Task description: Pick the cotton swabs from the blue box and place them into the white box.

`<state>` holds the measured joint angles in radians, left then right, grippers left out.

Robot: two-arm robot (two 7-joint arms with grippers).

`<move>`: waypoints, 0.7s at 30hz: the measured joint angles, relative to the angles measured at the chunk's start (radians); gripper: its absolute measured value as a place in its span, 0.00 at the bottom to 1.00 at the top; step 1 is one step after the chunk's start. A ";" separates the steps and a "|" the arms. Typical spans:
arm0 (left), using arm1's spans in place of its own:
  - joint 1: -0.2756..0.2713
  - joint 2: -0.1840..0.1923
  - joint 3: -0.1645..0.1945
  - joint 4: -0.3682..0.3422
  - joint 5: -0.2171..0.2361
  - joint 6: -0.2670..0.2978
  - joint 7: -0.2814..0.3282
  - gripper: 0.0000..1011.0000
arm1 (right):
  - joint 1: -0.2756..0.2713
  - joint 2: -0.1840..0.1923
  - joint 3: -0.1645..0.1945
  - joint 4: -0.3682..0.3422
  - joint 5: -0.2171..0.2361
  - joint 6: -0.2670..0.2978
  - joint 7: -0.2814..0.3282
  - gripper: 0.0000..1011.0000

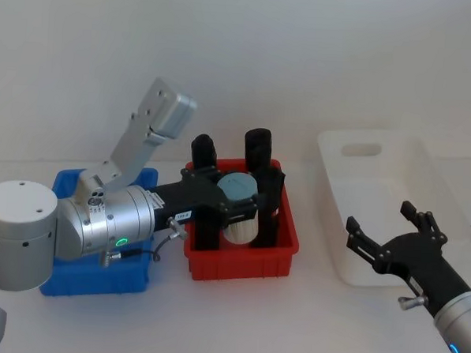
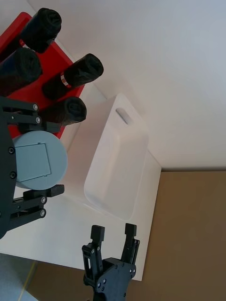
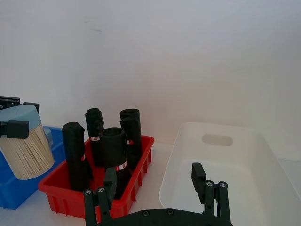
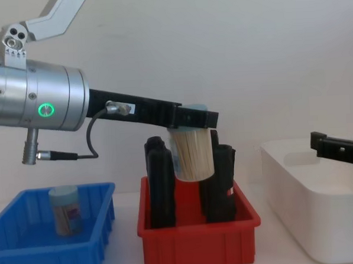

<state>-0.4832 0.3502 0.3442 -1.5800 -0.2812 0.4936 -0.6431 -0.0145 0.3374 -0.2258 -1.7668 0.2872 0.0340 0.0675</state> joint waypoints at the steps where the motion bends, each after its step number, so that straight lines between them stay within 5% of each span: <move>1: 0.000 0.000 0.001 0.000 0.000 0.001 -0.002 0.66 | 0.001 0.000 0.000 0.000 -0.001 0.000 0.003 0.99; 21: -0.006 -0.006 0.008 -0.003 0.001 0.009 -0.024 0.66 | 0.054 -0.007 -0.016 0.029 -0.044 0.013 0.180 0.99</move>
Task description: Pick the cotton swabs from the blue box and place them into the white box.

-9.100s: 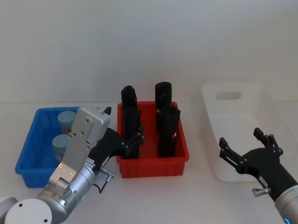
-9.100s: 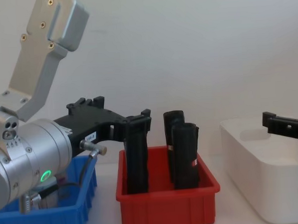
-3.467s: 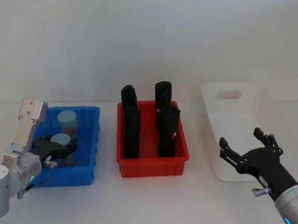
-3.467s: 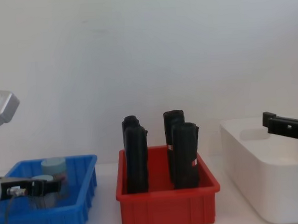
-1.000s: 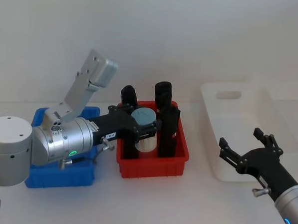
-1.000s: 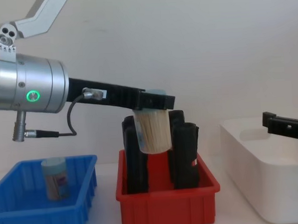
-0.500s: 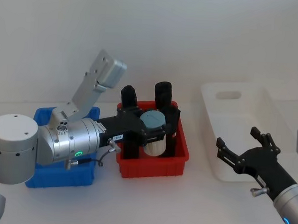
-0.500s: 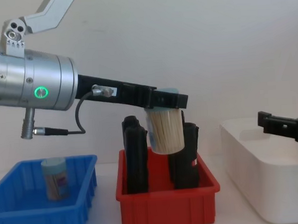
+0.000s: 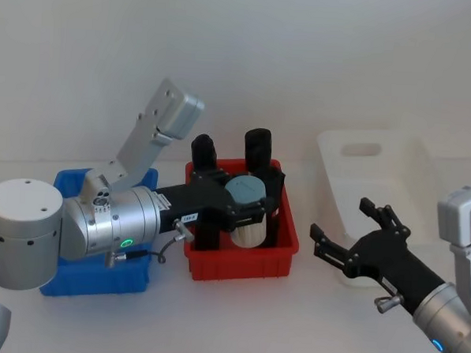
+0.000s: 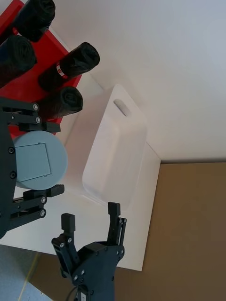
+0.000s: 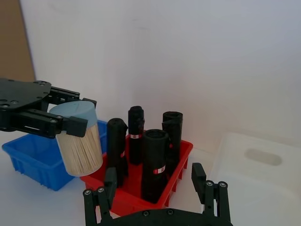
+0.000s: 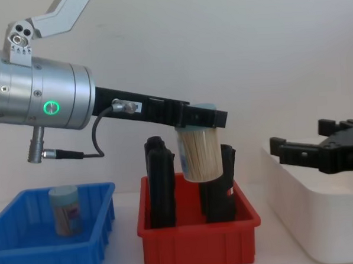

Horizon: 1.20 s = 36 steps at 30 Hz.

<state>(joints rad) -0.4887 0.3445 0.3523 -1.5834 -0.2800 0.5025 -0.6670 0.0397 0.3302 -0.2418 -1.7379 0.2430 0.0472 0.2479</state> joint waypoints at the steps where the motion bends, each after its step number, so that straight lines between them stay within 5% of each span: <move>1: 0.000 0.000 0.000 0.000 0.000 0.000 -0.001 0.66 | 0.007 -0.002 -0.003 0.005 -0.008 0.002 0.023 0.99; 19: -0.001 -0.002 0.002 -0.001 0.000 0.002 -0.004 0.66 | 0.106 -0.056 -0.055 0.089 -0.100 0.027 0.235 0.99; 36: -0.001 -0.002 0.002 -0.001 0.000 0.002 -0.005 0.66 | 0.178 -0.106 -0.081 0.181 -0.128 0.027 0.262 0.99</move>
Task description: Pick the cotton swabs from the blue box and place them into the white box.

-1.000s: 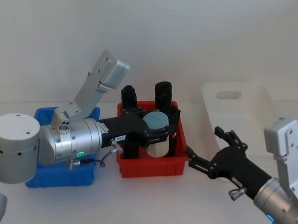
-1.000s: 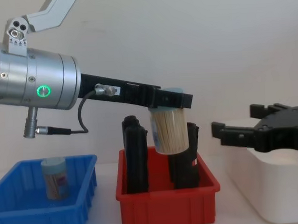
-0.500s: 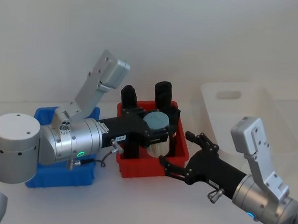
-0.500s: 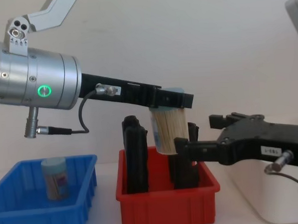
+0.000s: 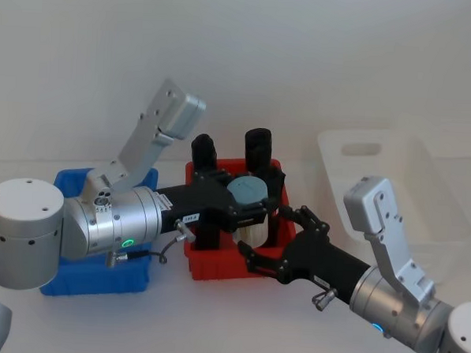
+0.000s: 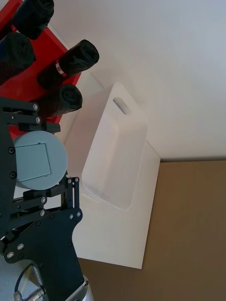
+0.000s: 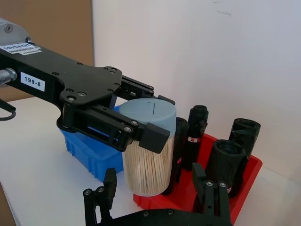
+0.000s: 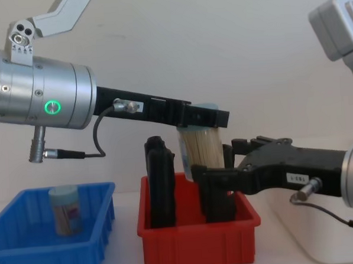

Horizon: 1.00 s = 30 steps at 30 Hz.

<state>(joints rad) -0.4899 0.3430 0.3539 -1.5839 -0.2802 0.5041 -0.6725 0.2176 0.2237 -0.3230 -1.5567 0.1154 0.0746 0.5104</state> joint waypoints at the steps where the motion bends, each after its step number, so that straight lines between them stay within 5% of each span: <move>1: 0.000 0.000 0.000 0.000 0.000 0.000 0.000 0.66 | 0.003 -0.002 -0.001 0.004 0.001 -0.001 0.000 0.99; 17: 0.000 0.000 0.000 0.000 0.000 0.000 0.000 0.66 | 0.060 -0.047 -0.019 0.084 0.029 -0.011 0.023 0.99; 30: 0.000 0.000 0.000 0.000 0.000 0.000 0.000 0.66 | 0.086 -0.068 -0.032 0.121 0.034 -0.019 0.032 0.67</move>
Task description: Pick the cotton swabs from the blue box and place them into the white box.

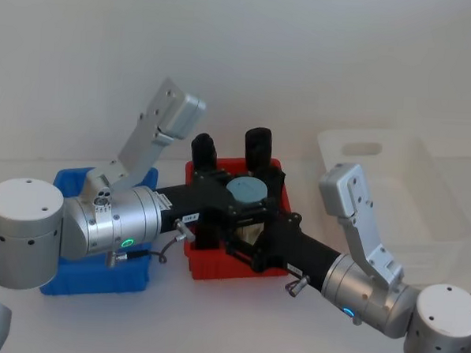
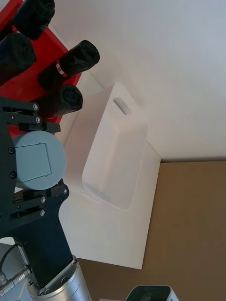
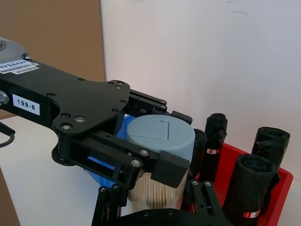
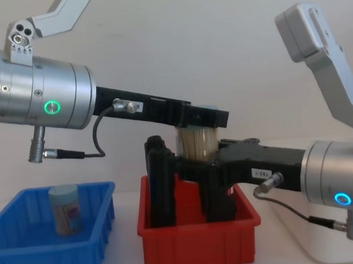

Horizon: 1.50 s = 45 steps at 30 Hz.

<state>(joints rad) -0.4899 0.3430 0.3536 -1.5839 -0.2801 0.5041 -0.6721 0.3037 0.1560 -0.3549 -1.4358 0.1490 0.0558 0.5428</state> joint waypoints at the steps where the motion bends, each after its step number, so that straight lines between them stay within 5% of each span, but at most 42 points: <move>1: 0.000 0.000 0.000 0.000 0.000 0.000 0.000 0.66 | 0.001 0.000 0.000 0.001 0.000 0.000 0.000 0.64; 9: 0.000 0.000 0.000 0.000 0.000 0.000 0.001 0.67 | 0.005 -0.003 -0.005 0.005 0.000 -0.004 -0.007 0.64; 22: 0.000 0.000 0.000 0.000 0.000 0.000 0.000 0.99 | 0.003 0.001 -0.010 0.000 -0.002 -0.010 -0.023 0.64; 37: 0.000 0.000 0.000 0.000 0.000 0.000 0.000 0.99 | -0.012 0.017 -0.002 -0.010 0.000 -0.008 -0.072 0.64; 45: 0.000 0.000 0.000 0.000 0.000 0.000 0.000 0.99 | -0.032 0.039 0.017 -0.029 0.012 -0.005 -0.153 0.64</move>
<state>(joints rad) -0.4898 0.3431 0.3538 -1.5839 -0.2803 0.5041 -0.6725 0.2721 0.1945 -0.3375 -1.4644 0.1614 0.0507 0.3901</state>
